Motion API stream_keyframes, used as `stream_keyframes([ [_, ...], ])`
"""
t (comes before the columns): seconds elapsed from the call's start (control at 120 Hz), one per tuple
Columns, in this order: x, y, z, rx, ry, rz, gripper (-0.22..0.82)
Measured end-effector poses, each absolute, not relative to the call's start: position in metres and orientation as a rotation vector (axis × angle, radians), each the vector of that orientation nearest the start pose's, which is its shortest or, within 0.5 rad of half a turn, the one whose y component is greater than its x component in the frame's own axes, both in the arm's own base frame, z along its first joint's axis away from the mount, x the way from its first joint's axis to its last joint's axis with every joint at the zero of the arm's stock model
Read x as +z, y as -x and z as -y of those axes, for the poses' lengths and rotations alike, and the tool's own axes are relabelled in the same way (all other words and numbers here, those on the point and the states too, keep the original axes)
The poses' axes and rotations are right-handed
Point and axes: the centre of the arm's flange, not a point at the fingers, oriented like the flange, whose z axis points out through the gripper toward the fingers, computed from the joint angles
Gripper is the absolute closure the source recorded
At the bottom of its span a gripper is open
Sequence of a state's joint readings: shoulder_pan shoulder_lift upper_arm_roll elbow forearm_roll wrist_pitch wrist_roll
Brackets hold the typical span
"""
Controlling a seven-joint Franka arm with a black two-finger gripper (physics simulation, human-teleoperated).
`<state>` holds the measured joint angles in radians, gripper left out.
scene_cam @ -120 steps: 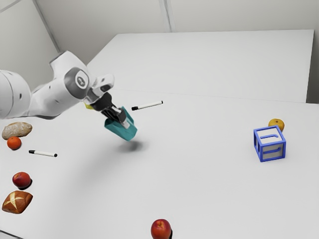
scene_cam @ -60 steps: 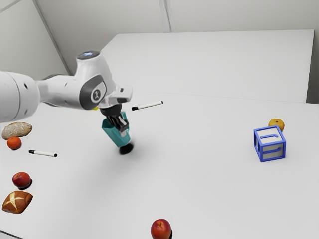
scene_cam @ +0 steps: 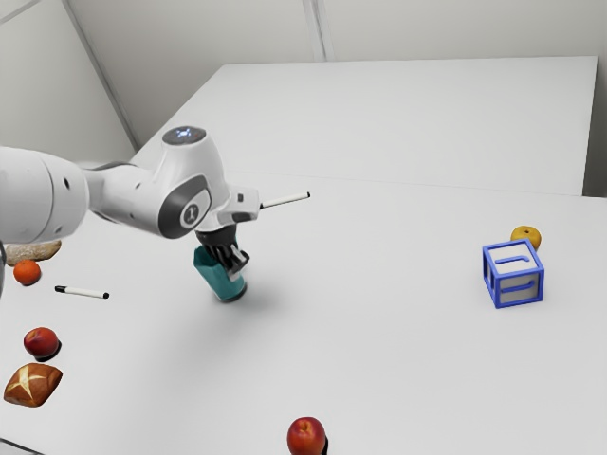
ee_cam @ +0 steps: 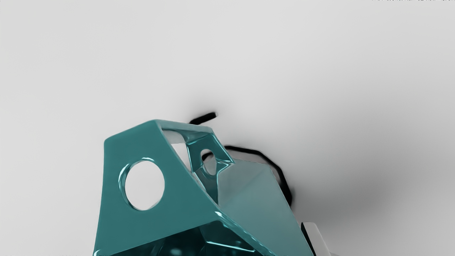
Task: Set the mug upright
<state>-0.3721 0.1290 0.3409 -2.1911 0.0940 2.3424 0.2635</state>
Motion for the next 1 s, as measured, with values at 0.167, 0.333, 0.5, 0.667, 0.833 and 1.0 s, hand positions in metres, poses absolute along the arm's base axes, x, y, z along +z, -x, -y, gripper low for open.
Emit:
stream_keyframes([
  [0.167, 0.333, -0.550, 0.017, -0.044, 2.985, -0.501, 0.76],
  [0.333, 0.335, -0.550, 0.017, -0.061, 2.993, -0.466, 0.71],
  [0.5, 0.338, -0.551, 0.017, -0.071, 2.998, -0.439, 0.57],
  [0.667, 0.345, -0.551, 0.017, -0.094, 3.004, -0.421, 0.39],
  [0.833, 0.365, -0.550, 0.018, -0.146, 3.014, -0.405, 0.25],
  [1.0, 0.390, -0.548, 0.017, -0.213, 3.024, -0.390, 0.14],
])
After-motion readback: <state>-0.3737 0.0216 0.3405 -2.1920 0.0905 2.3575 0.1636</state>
